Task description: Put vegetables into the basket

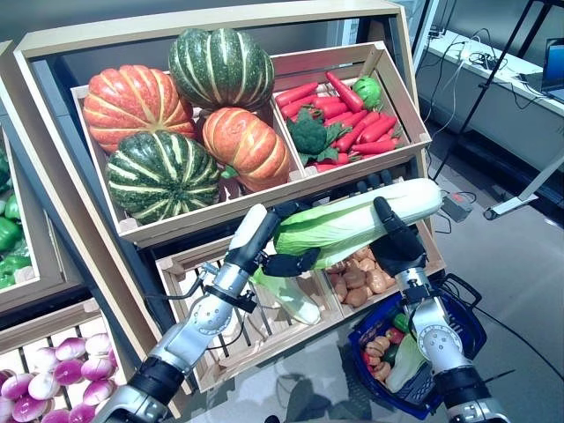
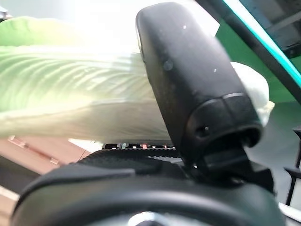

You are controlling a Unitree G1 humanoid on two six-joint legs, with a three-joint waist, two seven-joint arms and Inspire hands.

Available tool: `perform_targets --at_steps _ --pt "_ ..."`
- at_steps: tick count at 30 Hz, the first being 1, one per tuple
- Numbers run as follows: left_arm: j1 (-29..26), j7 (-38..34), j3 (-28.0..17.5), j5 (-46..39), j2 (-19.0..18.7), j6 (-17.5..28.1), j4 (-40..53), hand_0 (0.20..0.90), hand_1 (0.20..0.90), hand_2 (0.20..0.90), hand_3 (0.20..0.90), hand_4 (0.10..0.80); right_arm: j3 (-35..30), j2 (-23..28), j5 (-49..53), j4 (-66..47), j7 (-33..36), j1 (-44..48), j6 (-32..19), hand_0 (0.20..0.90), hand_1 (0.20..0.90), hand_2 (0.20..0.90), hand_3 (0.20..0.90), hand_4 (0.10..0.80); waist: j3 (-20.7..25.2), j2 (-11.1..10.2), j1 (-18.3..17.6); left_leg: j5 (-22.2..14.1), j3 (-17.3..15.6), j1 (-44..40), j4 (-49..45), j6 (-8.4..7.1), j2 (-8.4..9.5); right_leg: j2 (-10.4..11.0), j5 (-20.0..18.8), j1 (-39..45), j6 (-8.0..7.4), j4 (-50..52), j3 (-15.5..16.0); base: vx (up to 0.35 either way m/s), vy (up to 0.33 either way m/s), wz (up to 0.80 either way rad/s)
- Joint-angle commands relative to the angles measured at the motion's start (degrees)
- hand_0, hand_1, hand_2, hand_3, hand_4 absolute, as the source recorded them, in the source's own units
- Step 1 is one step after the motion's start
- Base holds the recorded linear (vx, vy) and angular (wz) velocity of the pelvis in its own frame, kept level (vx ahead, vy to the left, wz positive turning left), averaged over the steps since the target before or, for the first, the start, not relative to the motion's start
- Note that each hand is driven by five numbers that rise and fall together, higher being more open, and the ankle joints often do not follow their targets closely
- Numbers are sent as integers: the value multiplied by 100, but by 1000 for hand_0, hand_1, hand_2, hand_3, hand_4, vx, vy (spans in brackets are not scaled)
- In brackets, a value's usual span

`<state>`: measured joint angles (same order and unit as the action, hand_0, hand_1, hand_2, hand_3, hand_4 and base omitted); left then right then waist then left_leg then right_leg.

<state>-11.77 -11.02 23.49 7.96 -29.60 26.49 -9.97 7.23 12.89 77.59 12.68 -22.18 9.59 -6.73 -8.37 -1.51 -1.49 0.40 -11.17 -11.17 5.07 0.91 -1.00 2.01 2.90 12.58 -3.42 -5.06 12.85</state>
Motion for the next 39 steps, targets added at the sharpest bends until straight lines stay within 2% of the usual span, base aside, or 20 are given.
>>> perform_targets --at_steps 1,8,17,18,19,20,34,39 --pt "-1110 210 725 -229 465 1007 872 300 300 300 300 400 -2 -283 288 -49 -293 962 -231 300 300 300 300 400 404 -42 -17 -703 -40 -171 -7 -6 42 -26 59 -45 85 6 -166 0 0 0" --pt "-1136 74 1044 -206 511 915 1003 300 300 300 300 400 141 -372 521 -51 -341 1108 -354 300 300 300 300 400 376 -46 0 -693 -37 -158 -7 -2 37 -29 51 -53 85 6 -162 0 0 0" --pt "-1097 -22 1015 -157 473 788 963 300 300 300 300 400 13 -279 408 9 -199 1075 -460 300 300 300 300 400 392 -59 -1 -687 -28 -142 -7 -5 35 -28 54 -63 91 6 -157 0 0 0" --pt "-1083 -2 998 -171 464 748 955 366 366 366 366 444 -10 -273 364 9 -193 1068 -466 300 300 300 300 400 393 -56 -1 -684 -22 -139 -7 -6 36 -27 54 -67 90 6 -160 0 0 0" --pt "-1058 9 981 -181 440 716 931 491 491 491 491 527 -24 -251 309 11 -180 1065 -488 300 300 300 300 400 391 -55 3 -683 -19 -136 -7 -7 35 -27 55 -69 89 6 -160 0 0 0" --pt "-1044 15 970 -188 436 645 894 900 900 900 900 800 -29 -237 230 15 -150 1063 -520 300 300 300 300 400 394 -55 2 -683 -25 -138 -7 -7 35 -25 56 -67 88 6 -159 0 0 0" --pt "-504 -245 390 -130 273 280 236 900 900 900 900 800 -376 -30 -450 -109 50 576 -1106 300 300 300 300 400 390 -17 -54 -667 -100 -143 -7 -12 13 -18 30 -99 81 6 -203 0 0 0" --pt "56 -395 -165 -177 221 191 -155 900 900 900 900 800 -499 -100 -772 -290 81 -83 -1402 300 300 300 300 400 382 7 -95 -651 -147 -129 -7 -5 4 -14 15 -135 71 6 -228 1 -2 -2"
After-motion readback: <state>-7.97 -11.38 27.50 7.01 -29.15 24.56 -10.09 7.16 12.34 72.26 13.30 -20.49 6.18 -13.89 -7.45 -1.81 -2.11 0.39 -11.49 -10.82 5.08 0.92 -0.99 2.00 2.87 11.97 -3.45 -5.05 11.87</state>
